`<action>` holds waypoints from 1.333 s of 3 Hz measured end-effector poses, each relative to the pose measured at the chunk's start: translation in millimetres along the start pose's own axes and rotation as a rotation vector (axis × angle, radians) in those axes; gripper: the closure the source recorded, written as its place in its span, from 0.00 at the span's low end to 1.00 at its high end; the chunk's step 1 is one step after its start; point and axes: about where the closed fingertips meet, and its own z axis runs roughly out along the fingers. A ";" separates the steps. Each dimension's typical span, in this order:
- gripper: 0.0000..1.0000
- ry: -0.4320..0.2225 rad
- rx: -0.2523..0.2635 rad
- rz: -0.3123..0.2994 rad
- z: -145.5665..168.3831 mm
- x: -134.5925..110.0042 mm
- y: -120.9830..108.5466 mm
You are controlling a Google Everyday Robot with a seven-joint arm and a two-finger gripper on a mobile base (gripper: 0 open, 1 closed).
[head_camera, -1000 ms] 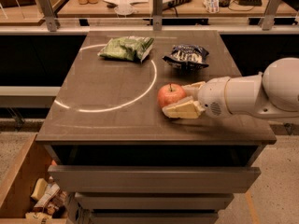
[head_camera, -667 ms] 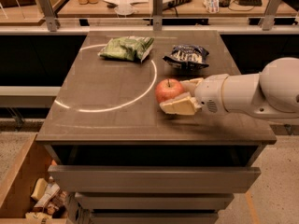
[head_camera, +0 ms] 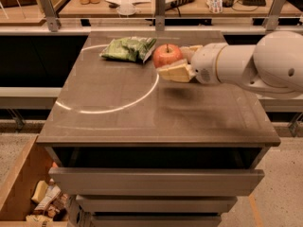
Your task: Move apple near green jalapeno chip bag
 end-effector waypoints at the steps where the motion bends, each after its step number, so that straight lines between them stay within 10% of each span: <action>1: 1.00 0.008 0.006 -0.005 25.6 -6.7 -27.5; 4: 1.00 0.047 -0.081 0.024 121.7 3.1 -51.2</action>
Offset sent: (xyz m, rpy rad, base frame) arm 0.1067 0.0133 -0.0405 -0.0037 0.1081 0.0325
